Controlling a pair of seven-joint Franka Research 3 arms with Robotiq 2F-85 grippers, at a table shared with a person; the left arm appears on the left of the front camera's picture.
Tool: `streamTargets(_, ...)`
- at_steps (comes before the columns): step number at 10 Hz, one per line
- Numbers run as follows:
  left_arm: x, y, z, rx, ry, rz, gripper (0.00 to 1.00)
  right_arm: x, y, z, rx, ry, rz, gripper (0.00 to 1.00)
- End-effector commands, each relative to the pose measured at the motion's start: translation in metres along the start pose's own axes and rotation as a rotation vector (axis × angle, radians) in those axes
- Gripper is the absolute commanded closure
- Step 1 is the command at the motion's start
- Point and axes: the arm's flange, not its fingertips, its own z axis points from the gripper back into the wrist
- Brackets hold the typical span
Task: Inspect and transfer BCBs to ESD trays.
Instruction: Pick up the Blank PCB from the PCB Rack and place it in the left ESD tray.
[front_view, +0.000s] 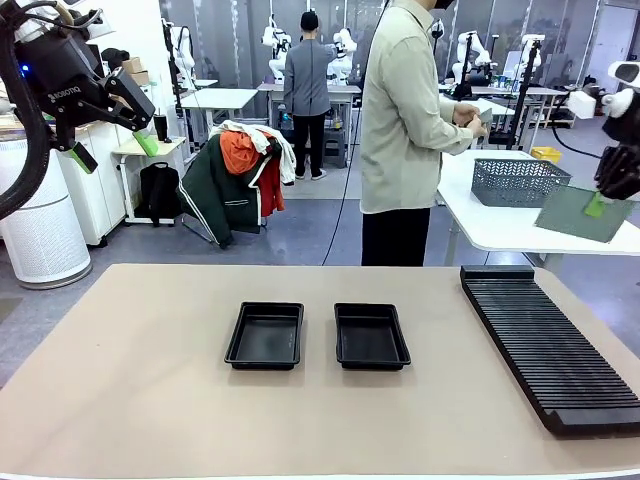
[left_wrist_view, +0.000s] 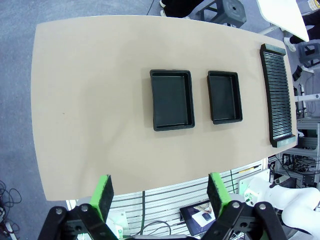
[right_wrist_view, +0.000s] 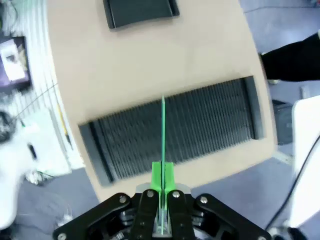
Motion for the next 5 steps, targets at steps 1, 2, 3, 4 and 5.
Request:
streamTargets(1,-0.002,0.000,-0.001,-0.007,-0.001,0.002,0.00,0.024,-0.005,-0.006,0.100,-0.131,-0.228,0.98)
streamTargets(2,-0.002,0.000,-0.001,-0.007,-0.001,0.002,0.00,0.032,-0.006,-0.018,0.160,-0.158,-0.326,0.98)
streamTargets(3,-0.002,0.000,-0.001,-0.007,-0.001,0.002,0.00,0.043,-0.004,-0.029,0.250,-0.213,-0.410,0.98)
streamTargets(4,-0.002,0.000,-0.001,-0.007,-0.001,0.002,0.00,0.053,-0.001,-0.044,0.293,-0.225,-0.494,0.98)
streamTargets(5,-0.002,0.000,-0.001,-0.007,-0.001,0.002,0.00,0.067,0.005,-0.060,0.328,-0.250,-0.582,0.98)
